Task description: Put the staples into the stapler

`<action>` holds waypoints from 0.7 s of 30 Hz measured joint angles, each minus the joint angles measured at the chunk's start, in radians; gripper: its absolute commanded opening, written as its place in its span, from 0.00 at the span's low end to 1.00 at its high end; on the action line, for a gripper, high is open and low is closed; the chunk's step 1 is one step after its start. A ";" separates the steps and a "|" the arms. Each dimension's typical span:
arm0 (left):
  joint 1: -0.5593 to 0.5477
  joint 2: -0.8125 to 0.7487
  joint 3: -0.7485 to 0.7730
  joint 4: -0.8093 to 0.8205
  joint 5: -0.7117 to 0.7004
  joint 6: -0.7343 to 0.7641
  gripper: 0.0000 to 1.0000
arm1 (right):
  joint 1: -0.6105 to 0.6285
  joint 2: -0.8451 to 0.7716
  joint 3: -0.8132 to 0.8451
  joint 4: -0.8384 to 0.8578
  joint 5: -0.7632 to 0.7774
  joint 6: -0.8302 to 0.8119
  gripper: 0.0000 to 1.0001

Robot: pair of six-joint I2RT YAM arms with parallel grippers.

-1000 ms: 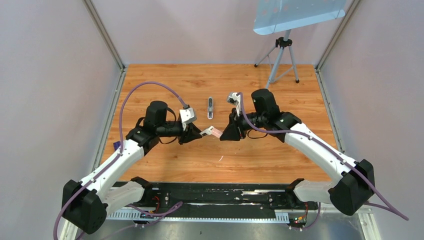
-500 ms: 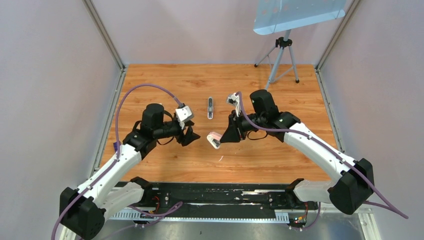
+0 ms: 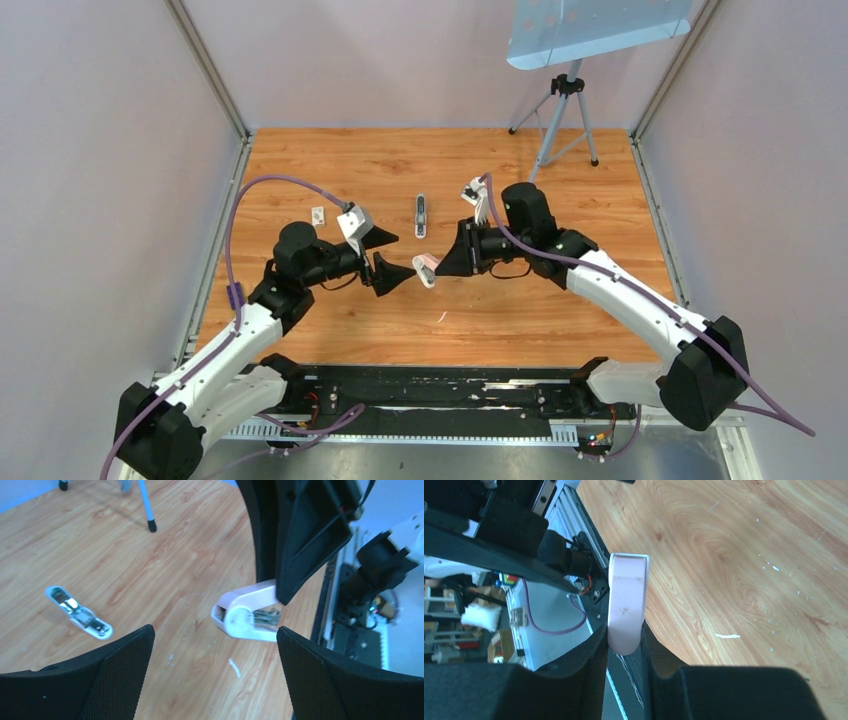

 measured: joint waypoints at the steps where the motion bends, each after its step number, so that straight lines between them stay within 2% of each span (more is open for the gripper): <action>1: 0.000 0.000 -0.020 0.043 0.002 -0.048 0.93 | 0.000 -0.004 -0.018 0.029 0.008 0.024 0.00; 6: 0.000 -0.002 -0.051 0.175 0.015 -0.267 0.91 | 0.000 -0.055 -0.138 0.213 0.049 0.166 0.00; 13: 0.000 -0.005 -0.037 0.215 0.021 -0.523 0.91 | 0.000 -0.173 -0.255 0.449 0.107 0.293 0.00; 21: 0.000 0.069 -0.021 0.368 0.069 -0.722 0.86 | 0.000 -0.209 -0.305 0.644 0.138 0.383 0.00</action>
